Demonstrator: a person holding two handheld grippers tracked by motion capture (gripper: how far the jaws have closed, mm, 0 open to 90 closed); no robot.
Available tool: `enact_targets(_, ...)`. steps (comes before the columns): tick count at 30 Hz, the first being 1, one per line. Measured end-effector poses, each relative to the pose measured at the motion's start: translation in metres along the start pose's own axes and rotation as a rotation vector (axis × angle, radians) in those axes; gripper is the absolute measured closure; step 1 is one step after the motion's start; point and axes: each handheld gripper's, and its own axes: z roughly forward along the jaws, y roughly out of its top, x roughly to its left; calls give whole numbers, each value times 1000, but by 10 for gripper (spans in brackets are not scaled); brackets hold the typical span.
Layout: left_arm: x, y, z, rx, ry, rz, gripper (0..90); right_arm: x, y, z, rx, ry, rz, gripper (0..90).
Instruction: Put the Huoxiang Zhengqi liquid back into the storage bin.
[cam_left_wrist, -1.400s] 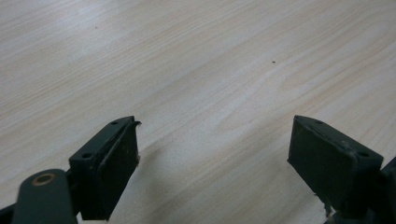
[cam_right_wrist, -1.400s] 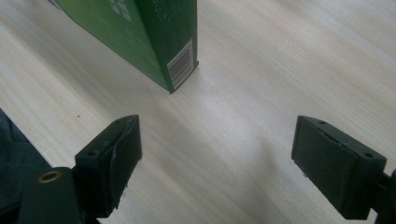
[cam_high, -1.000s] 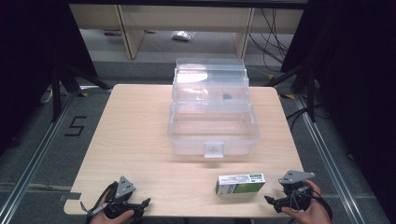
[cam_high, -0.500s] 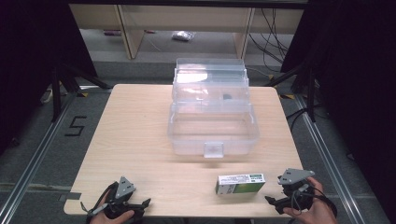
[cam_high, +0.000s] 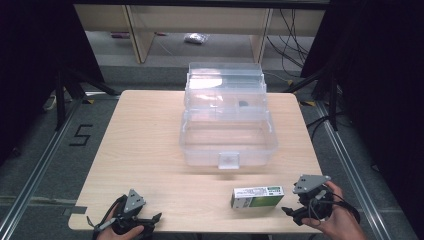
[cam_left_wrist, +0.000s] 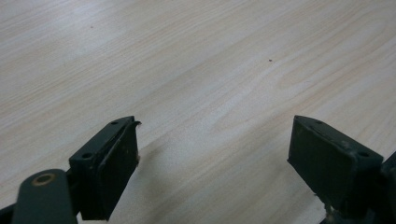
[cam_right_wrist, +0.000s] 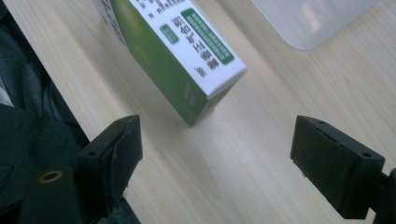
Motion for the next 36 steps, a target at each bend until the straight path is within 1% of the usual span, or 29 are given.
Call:
enact_targets(1,0,0,0,0,4,1,154,-1,2,-1,11,9,-16,180)
enact_targets(2,0,0,0,-2,0,-2,154,0,5,-2,19,7,-12,180)
enact_targets(3,0,0,0,-3,0,-2,154,0,8,-3,22,15,-21,177)
enact_targets(4,0,0,0,-4,0,-1,154,1,10,-3,24,20,-19,173)
enact_targets(5,0,0,0,-1,0,2,154,1,13,-3,25,13,-37,172)
enact_targets(6,1,0,0,-4,3,-1,154,2,19,-5,31,19,-58,172)
enact_targets(7,1,0,0,-4,3,0,154,2,19,-5,31,19,-58,172)
enact_targets(8,0,0,0,-12,3,-10,154,2,22,-5,35,34,-57,172)
enact_targets(9,1,0,0,2,2,3,154,3,27,-6,29,25,-73,171)
enact_targets(10,0,0,0,1,-1,1,154,4,31,-7,29,29,-78,169)
enact_targets(11,0,0,0,2,-1,1,154,5,36,-7,24,46,-115,169)
enact_targets(13,1,0,0,-1,0,1,154,9,44,-8,37,67,-132,169)
enact_targets(14,1,0,0,-1,0,0,154,10,47,-9,44,68,-129,169)
enact_targets(16,1,0,0,1,-2,3,154,12,54,-5,49,76,-174,169)
enact_targets(17,1,0,0,0,3,1,154,14,57,-4,59,87,-176,172)
enact_targets(18,1,0,0,0,-1,2,154,15,58,-3,64,85,-171,175)
enact_targets(19,1,0,0,-7,0,-4,154,15,62,0,71,97,-185,178)
enact_targets(20,1,0,0,0,-2,1,154,14,64,3,66,103,-206,179)
enact_targets(21,1,0,0,0,1,2,154,15,67,5,78,104,-198,179)
enact_targets(22,1,0,0,-1,1,-1,154,15,69,8,81,116,-218,180)
enact_targets(24,1,0,0,-8,-2,-8,154,16,73,13,86,126,-234,191)
enact_targets(26,0,0,0,-2,-3,-1,154,17,77,18,97,132,-242,193)
enact_targets(27,0,0,0,0,-4,1,154,18,79,20,105,133,-234,190)
enact_targets(28,1,0,0,2,-2,3,154,18,81,23,100,138,-257,193)
enact_targets(30,1,0,0,-6,-3,-5,154,18,84,27,111,151,-265,204)
enact_targets(32,1,0,0,1,-2,3,154,18,87,32,123,153,-269,205)
enact_targets(34,1,0,0,0,-1,-2,154,18,89,38,136,164,-277,211)
enact_targets(35,0,0,1,-10,-1,-12,154,18,89,40,146,165,-274,213)
enact_targets(36,0,0,0,-8,-2,-11,154,17,91,44,155,178,-297,213)
